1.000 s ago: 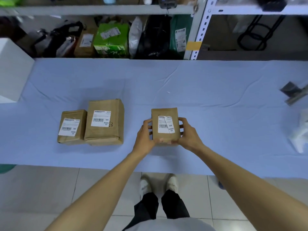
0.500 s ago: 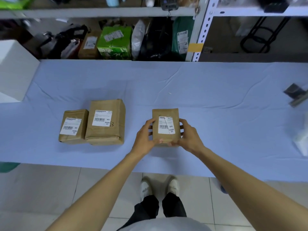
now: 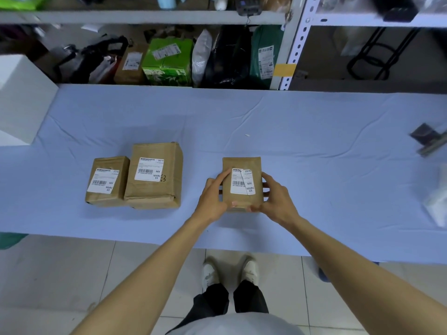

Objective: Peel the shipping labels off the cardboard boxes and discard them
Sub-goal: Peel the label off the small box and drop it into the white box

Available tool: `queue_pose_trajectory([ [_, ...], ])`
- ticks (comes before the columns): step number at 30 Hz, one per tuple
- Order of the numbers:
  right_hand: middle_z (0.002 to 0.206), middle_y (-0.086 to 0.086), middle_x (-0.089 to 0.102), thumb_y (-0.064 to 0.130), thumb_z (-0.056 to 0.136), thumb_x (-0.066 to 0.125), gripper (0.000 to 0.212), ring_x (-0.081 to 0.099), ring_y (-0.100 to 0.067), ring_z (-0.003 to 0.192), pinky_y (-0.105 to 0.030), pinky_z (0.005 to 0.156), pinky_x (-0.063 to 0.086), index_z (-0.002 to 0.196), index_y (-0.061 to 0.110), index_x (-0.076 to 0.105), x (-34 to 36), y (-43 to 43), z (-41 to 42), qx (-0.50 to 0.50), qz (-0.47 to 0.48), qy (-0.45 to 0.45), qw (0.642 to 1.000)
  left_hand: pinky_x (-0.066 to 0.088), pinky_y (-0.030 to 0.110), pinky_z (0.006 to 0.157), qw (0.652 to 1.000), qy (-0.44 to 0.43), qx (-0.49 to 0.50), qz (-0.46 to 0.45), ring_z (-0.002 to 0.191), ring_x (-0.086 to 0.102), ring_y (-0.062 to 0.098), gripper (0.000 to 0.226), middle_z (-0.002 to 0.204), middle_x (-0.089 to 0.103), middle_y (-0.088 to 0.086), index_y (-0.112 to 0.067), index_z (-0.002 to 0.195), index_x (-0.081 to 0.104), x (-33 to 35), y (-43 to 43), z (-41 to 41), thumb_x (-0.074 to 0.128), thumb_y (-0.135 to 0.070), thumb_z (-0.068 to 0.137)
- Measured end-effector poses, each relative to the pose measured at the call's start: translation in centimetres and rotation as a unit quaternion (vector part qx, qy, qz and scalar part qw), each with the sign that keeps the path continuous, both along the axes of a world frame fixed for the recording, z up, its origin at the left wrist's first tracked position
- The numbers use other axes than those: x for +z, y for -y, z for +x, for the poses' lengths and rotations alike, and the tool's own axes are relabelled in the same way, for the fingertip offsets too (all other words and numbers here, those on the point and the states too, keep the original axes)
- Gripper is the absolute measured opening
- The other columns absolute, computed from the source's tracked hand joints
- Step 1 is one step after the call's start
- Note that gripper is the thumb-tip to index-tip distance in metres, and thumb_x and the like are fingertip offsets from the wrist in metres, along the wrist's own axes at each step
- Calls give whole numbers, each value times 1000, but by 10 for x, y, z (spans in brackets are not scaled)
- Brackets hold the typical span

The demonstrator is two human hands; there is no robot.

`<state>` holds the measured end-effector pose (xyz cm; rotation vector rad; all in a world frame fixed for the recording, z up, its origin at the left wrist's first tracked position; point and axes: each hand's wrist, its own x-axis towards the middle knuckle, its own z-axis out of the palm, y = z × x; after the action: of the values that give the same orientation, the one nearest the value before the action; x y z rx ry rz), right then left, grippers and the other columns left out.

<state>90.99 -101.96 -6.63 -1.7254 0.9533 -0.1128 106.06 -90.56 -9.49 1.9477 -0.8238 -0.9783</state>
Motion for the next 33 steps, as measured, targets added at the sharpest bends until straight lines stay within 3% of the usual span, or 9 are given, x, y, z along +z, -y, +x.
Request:
queue_pose_trajectory([
  [4, 117, 2, 56, 0, 58, 85, 102, 60, -17, 98, -11, 62, 51, 144, 19, 35, 1, 2, 3, 9, -1, 1, 1000, 54, 32, 91, 1000, -8, 3, 3, 111, 52, 15, 90, 118, 38, -4, -46, 141, 32, -3, -3, 3, 80, -10, 74],
  [10, 125, -2, 57, -1, 55, 85, 104, 62, -17, 100, -17, 65, 54, 144, 23, 36, -2, 6, 6, 9, 8, 9, 1000, 52, 13, 71, 999, -46, 6, -2, 108, 50, 14, 90, 121, 37, -1, -40, 143, 33, -1, 0, 10, 80, -5, 74],
  [15, 144, 2, 43, 0, 54, 86, 115, 53, -20, 120, -35, 83, 57, 148, 30, 26, -6, 8, 5, 5, 21, 9, 1000, 52, 9, 66, 998, -56, -19, 11, 106, 51, 16, 89, 124, 37, 3, -37, 142, 33, 2, 3, 16, 80, -4, 74],
  [18, 144, 8, 40, -4, 58, 84, 121, 45, -13, 124, -19, 76, 53, 152, 27, 15, -7, 6, 5, 13, 29, 8, 999, 52, 9, 67, 997, -64, -31, 16, 106, 52, 18, 89, 124, 37, 4, -36, 143, 34, 4, 4, 17, 79, -2, 74],
  [23, 145, 6, 40, -8, 60, 81, 119, 47, -16, 125, -24, 83, 50, 153, 23, 12, -9, 10, 4, 10, 41, 6, 999, 53, 12, 70, 997, -70, -35, 24, 106, 52, 18, 87, 123, 35, 4, -36, 143, 34, 8, 8, 14, 77, 0, 76],
  [28, 138, 9, 43, -9, 59, 81, 121, 47, -16, 123, -26, 83, 53, 152, 26, 13, -11, 9, 3, 4, 49, 7, 999, 53, 23, 84, 996, -72, -43, 31, 108, 51, 19, 86, 123, 34, 4, -37, 141, 34, 10, 10, 14, 76, 0, 76],
  [33, 133, 12, 44, -10, 60, 80, 120, 48, -13, 120, -18, 75, 53, 153, 25, 12, -11, 8, 3, 2, 48, 10, 999, 52, 25, 87, 997, -60, -47, 33, 107, 51, 20, 85, 122, 34, 4, -38, 137, 34, 10, 13, 15, 76, 1, 73],
])
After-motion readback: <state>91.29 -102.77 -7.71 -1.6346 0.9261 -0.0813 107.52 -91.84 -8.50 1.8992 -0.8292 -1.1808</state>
